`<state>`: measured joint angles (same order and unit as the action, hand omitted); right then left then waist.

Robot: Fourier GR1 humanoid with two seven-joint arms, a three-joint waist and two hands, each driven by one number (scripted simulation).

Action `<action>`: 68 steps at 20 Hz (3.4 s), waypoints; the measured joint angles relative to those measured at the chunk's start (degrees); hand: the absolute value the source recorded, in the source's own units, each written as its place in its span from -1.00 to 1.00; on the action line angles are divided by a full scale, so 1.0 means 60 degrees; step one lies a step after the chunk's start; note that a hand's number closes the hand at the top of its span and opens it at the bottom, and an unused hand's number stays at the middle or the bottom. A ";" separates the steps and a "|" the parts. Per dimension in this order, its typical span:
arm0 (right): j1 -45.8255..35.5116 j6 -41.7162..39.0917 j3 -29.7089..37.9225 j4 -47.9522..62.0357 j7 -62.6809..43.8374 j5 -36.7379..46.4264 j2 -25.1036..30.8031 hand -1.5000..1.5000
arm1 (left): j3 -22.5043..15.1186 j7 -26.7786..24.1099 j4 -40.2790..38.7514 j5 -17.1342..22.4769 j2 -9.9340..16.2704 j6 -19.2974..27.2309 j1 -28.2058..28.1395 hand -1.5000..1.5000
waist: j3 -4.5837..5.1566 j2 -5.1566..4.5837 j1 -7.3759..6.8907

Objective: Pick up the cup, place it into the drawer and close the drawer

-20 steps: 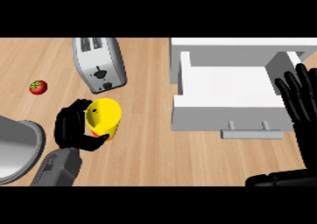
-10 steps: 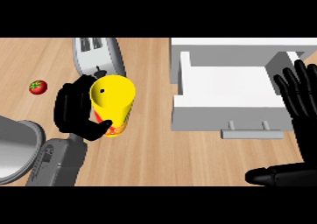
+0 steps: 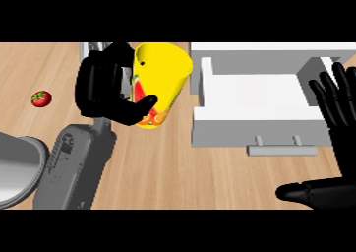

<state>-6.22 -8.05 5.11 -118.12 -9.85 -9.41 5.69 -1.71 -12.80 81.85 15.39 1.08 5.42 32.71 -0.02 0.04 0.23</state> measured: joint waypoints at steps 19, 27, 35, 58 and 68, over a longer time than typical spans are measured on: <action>0.0230 -0.0151 0.0012 0.0000 0.0159 -0.0015 0.0003 -1.00 | -0.0523 0.0278 -0.4413 -0.0248 -0.0173 0.1822 0.4472 1.00 | 0.0001 -0.0037 0.0155; 0.0300 -0.0236 -0.0029 0.0019 0.0313 0.0023 -0.0009 -1.00 | -0.1252 -0.0626 -0.6723 0.0768 -0.0178 0.2449 0.5700 1.00 | -0.0002 -0.0070 0.0298; 0.0255 -0.0303 -0.0104 0.0078 0.0348 -0.0031 -0.0050 -1.00 | -0.2408 -0.1163 -0.8360 0.2028 -0.0180 0.2734 0.6353 1.00 | -0.0004 -0.0106 0.0470; -0.0406 -0.0541 -0.0071 0.0339 0.0318 -0.0606 -0.0017 -1.00 | -0.5177 -0.1099 -0.9838 0.3530 -0.0180 0.3584 0.7287 -1.00 | -0.0012 -0.0250 0.1026; 0.0000 -0.0826 0.0150 0.0097 0.0065 -0.1477 0.0044 1.00 | -0.4492 -0.2253 -0.8916 0.4664 -0.0179 0.2926 0.7073 -1.00 | -0.0003 -0.0107 0.0479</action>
<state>-6.22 -13.01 6.01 -117.54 -9.46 -18.27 5.95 -28.66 -26.32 28.36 43.37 0.00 22.98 75.15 -0.04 -0.60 3.11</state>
